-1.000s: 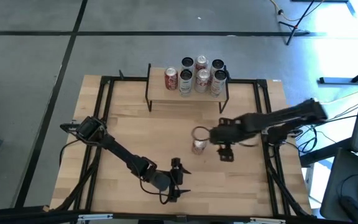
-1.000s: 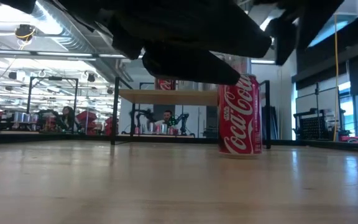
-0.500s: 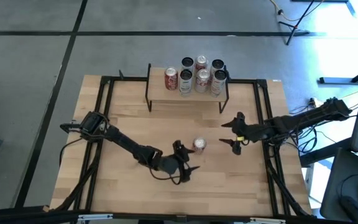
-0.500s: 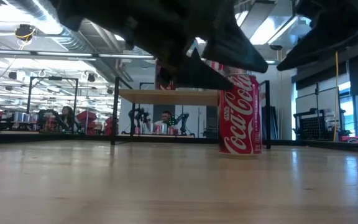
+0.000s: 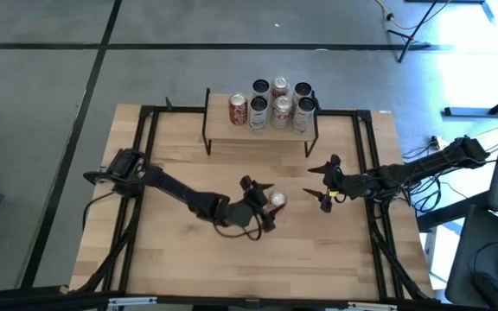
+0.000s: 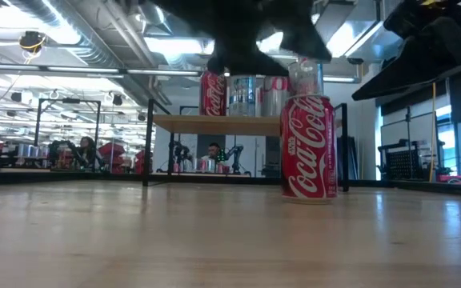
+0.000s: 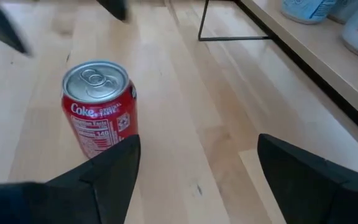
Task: Place canned beverage on shelf
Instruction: Put the red-white soda can on the shelf aligned with the other red-white soda can
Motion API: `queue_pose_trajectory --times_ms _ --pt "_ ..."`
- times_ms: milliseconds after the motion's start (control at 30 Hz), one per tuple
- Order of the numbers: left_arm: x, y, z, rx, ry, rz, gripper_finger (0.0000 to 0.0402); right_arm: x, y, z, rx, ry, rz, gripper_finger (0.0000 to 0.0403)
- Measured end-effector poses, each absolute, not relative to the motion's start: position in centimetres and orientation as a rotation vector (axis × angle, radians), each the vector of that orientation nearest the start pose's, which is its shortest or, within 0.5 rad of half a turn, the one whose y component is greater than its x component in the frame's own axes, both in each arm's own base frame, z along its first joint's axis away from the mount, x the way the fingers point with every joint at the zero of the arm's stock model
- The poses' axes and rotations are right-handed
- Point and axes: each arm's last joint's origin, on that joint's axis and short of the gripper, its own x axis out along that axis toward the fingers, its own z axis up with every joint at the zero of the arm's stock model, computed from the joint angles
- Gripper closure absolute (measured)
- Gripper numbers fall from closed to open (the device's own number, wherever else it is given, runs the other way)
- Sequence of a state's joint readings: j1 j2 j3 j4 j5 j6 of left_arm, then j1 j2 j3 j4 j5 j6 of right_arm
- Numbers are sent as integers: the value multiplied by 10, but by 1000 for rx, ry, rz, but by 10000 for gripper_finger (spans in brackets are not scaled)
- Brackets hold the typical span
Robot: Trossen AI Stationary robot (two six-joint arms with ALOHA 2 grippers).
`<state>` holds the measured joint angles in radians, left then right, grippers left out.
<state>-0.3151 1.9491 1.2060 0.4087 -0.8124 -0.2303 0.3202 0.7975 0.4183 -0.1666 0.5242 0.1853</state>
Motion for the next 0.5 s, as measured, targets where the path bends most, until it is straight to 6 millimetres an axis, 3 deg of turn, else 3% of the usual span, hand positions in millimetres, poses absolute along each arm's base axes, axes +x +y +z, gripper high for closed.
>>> queue_pose_trajectory --times_ms 167,500 --pt "414 -95 188 -111 269 479 74 161 38 209 -44 476 -242 94" --pt "418 -97 166 -94 309 485 74 161 38 210 -37 468 -243 94"
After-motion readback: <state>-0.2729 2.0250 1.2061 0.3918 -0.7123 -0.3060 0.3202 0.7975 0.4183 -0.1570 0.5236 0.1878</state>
